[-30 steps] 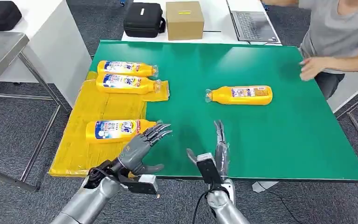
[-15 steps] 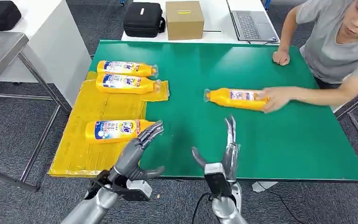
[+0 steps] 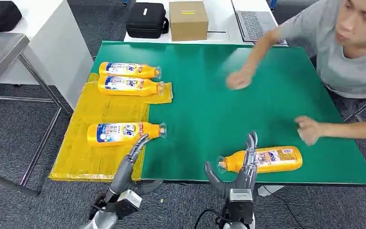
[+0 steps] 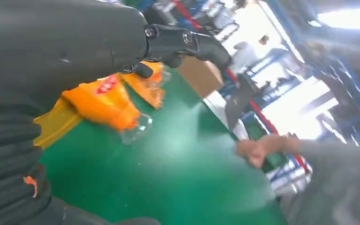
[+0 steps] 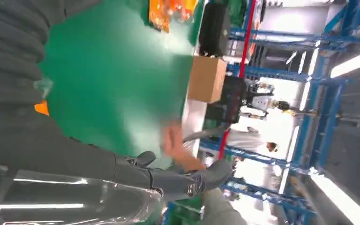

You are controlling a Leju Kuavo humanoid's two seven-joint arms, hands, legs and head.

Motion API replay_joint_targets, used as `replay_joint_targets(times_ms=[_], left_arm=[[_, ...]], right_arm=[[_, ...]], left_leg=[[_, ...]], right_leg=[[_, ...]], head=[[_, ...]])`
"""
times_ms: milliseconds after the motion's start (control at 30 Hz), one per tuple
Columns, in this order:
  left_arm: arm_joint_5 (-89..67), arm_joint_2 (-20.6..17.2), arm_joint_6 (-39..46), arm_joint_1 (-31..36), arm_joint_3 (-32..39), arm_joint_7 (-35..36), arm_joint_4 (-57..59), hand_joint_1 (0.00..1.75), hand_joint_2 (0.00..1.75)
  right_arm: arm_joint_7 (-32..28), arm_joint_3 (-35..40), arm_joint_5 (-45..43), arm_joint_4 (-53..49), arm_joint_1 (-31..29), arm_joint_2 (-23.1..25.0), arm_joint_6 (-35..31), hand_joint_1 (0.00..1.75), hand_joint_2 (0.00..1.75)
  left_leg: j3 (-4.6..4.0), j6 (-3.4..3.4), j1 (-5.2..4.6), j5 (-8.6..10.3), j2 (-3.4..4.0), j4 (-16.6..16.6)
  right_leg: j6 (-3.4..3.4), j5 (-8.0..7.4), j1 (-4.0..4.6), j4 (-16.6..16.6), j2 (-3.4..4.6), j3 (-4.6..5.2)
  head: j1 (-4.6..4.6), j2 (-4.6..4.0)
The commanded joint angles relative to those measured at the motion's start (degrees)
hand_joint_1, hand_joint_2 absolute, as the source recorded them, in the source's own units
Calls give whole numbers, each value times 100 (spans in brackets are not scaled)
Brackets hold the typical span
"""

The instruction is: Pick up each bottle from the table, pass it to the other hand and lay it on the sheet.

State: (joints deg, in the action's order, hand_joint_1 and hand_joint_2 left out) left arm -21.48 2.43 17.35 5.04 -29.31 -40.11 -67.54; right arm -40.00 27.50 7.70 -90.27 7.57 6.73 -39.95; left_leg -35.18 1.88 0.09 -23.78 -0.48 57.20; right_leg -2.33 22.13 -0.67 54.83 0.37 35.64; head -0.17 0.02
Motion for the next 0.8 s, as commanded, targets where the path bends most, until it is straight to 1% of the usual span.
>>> replay_joint_targets(times_ms=[33, 67, 100, 133, 167, 200, 233, 267, 300, 333, 367, 400, 433, 467, 500, 533, 600, 633, 733, 767, 800], left_arm=[[103, 10, -14, 21, 93, 11, 137, 0, 175], [103, 10, -14, 21, 93, 11, 137, 0, 175], [103, 10, -14, 21, 93, 11, 137, 0, 175], [230, 69, -51, 0, 189, 11, 171, 0, 175], [314, 99, -20, -47, 262, 11, 138, 0, 175], [433, 144, -54, -81, 337, 11, 144, 0, 175], [521, 252, -96, -118, 514, 11, 203, 0, 175], [534, 342, -115, -151, 655, 11, 231, 0, 175], [511, 386, -133, -189, 730, 11, 199, 0, 175], [364, 392, -61, -221, 754, 11, 161, 0, 175], [330, 415, -90, -258, 827, 11, 144, 0, 175], [372, 428, -147, -271, 875, 11, 130, 0, 175], [446, 443, -133, -291, 931, 11, 67, 0, 175], [550, 439, -132, -318, 943, 11, -10, 0, 175], [603, 425, -132, -338, 912, 11, -75, 0, 175], [722, 415, -159, -374, 873, 11, -189, 0, 175], [815, 427, -88, -387, 835, 11, -256, 0, 175], [815, 427, -88, -387, 835, 11, -256, 0, 175], [815, 427, -88, -387, 835, 11, -256, 0, 175], [876, 442, -18, -382, 836, 11, -264, 0, 175], [876, 442, -18, -382, 836, 11, -264, 0, 175]], right_arm=[[0, 297, -5, -274, 15, -297, -5, 0, 175], [0, 297, -5, -274, 15, -297, -5, 0, 175], [0, 297, -5, -274, 15, -297, -5, 0, 175], [0, 269, 165, -267, 54, -284, -5, 0, 175], [0, 323, 13, -252, 80, -312, -5, 0, 175], [0, 295, 44, -235, 109, -306, -5, 0, 175], [0, 119, 305, -194, 206, -201, -5, 0, 175], [0, -72, 563, -184, 290, -89, -5, 0, 175], [0, -242, 847, -184, 358, -1, -5, 0, 175], [0, -498, 1257, -219, 444, 143, -5, 0, 175], [0, -947, 1980, -427, 525, 386, -5, 0, 175], [0, -1104, 2426, -633, 533, 478, -5, 0, 175], [0, -1150, 2512, -730, 530, 522, -5, 0, 175], [0, -1231, 2778, -918, 505, 517, -5, 0, 175], [0, -1311, 2952, -1036, 495, 512, -5, 0, 175], [0, -1416, 3042, -1195, 471, 481, -5, 0, 175], [0, -1550, 2889, -1391, 403, 415, -5, 0, 175], [0, -1550, 2889, -1391, 403, 415, -5, 0, 175], [0, -1550, 2889, -1391, 403, 415, -5, 0, 175], [0, -1508, 2441, -1383, 367, 369, -5, 0, 175], [0, -1508, 2441, -1383, 367, 369, -5, 0, 175]], left_leg=[[35, -8, 2, -17, 3, -1], [21, -5, 2, -9, 3, -3], [38, -8, 2, -20, 6, 1], [25, -6, 1, -10, 5, -4], [19, -5, 2, -8, 4, -4], [28, -6, 1, -11, 3, -5], [44, -9, 2, -22, 4, 0], [28, -6, 3, -11, 1, -5], [43, -9, 3, -22, 1, -1], [28, -6, 1, -12, -1, -5], [43, -10, 2, -22, -3, -1], [18, -6, 0, -8, -4, -3], [31, -8, -1, -16, -3, -1], [13, -6, 1, -8, 1, 0], [21, -8, -1, -16, 4, 5], [10, -6, 0, -9, 6, 2], [29, -9, 2, -22, 5, 10], [16, -6, 0, -11, 2, 2], [16, -6, 0, -11, 2, 2], [25, -7, 0, -16, 3, 5], [30, -8, 0, -19, 3, 6]], right_leg=[[7, 18, 4, 0, -4, -34], [4, 9, 3, -2, -2, -21], [8, 20, 4, 2, -2, -37], [5, 11, 2, -2, -1, -24], [4, 7, 2, -3, -1, -18], [6, 12, 2, -2, -3, -27], [9, 23, 4, 2, -5, -43], [6, 12, 4, -4, -4, -28], [9, 23, 4, 1, -7, -44], [6, 14, 2, -2, -7, -28], [9, 25, 4, 2, -11, -43], [6, 12, 1, 2, -9, -17], [8, 20, 0, 5, -9, -30], [6, 9, 2, 2, -3, -12], [7, 17, 1, 9, -2, -19], [5, 8, 1, 5, 1, -8], [8, 22, 4, 13, -4, -28], [5, 12, 1, 6, -4, -15], [5, 12, 1, 6, -4, -15], [6, 17, 2, 8, -6, -24], [7, 20, 2, 10, -6, -28]], head=[[0, 0], [0, 0], [0, 0], [0, 0], [0, 0], [0, 0], [0, 0], [0, -2], [0, 0], [-2, 0], [2, 0], [-2, 0], [0, 0], [0, 0], [-2, 0], [0, 0], [0, 0], [0, 0], [0, 0], [0, 0], [0, -2]])
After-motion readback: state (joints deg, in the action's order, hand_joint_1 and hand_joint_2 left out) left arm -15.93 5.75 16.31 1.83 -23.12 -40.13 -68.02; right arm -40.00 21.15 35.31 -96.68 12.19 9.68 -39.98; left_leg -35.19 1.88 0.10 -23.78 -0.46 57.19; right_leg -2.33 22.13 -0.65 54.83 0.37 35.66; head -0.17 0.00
